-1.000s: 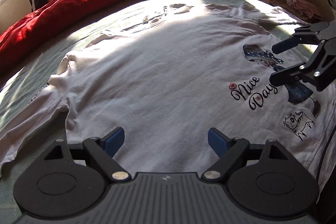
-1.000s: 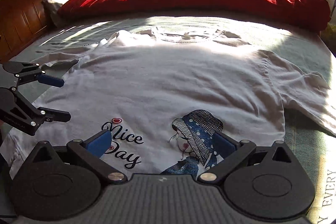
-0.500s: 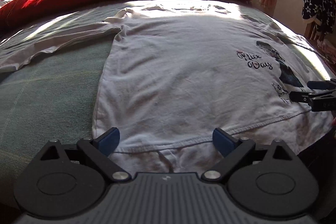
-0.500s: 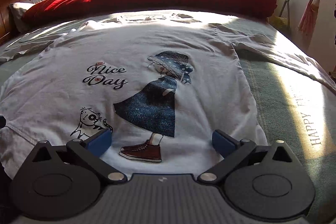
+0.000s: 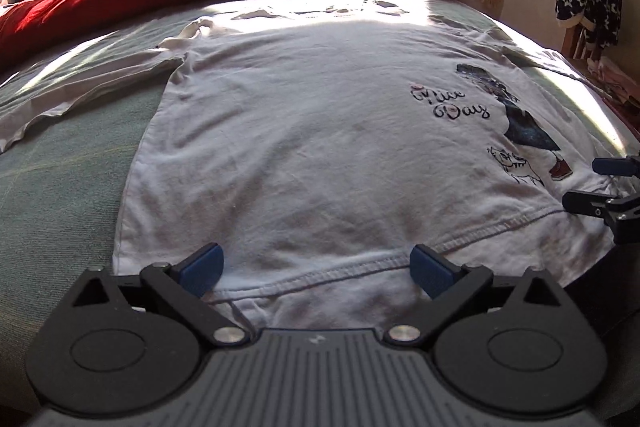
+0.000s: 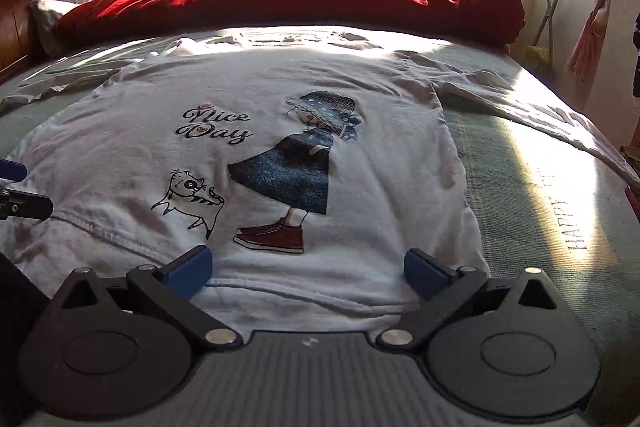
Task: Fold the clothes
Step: 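Lower both open grippers toward the shirt's hem edge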
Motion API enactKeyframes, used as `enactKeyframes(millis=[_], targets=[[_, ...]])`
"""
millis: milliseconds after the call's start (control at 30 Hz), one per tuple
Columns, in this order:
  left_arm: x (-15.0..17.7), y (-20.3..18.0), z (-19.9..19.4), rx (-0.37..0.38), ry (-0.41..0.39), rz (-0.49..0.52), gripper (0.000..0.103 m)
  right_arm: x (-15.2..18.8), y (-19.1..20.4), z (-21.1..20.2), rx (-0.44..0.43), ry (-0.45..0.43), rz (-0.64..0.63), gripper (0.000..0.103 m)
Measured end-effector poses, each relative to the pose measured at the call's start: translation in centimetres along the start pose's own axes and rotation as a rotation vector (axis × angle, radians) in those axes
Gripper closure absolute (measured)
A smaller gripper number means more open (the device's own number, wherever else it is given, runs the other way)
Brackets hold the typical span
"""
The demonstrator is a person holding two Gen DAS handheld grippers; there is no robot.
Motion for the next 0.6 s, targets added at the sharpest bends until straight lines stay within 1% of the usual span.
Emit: enactKeyframes(millis=[100, 233, 300, 400, 467, 533, 600], targets=[[0.2, 0.1, -0.2, -0.005, -0.001, 0.003, 0.002, 1.0, -0.8, -1.6, -0.024, -0.005, -0.007, 0.000], [-0.1, -0.2, 0.1, -0.029, 0.015, 0.004, 0.001, -1.1, -0.7, -2.4, -0.027, -0.039, 0.003, 0.000], [-0.2, -0.2, 0.1, -0.029, 0.017, 0.002, 0.001, -3.1, -0.3, -2.0, -0.042, -0.081, 0.003, 0.000], [0.0, 0.0, -0.2, -0.023, 0.017, -0.003, 0.001, -4.3, -0.1, -0.2, -0.014, -0.045, 0.005, 0.000], [0.1, 0.3, -0.3, -0.020, 0.014, -0.009, 0.001, -3.5, -0.5, 0.4, -0.023, -0.003, 0.018, 0.000], [0.1, 0.5, -0.3, -0.018, 0.010, -0.018, 0.001, -1.5, -1.7, 0.6, -0.010, 0.037, 0.038, 0.000], [-0.2, 0.7, -0.3, -0.024, 0.007, -0.028, 0.001, 0.5, -3.0, -0.2, -0.058, 0.013, 0.053, 0.000]])
Point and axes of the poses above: each gripper's, at about its wrist camera, not at the fingertips, and z roughly the way its jaws point, y to its left, x to its underside, the point moved 7 cm from there along z, roughly the way its jaws point, and after that the axes turned 7 degrees about x, right-handed, at the moved point
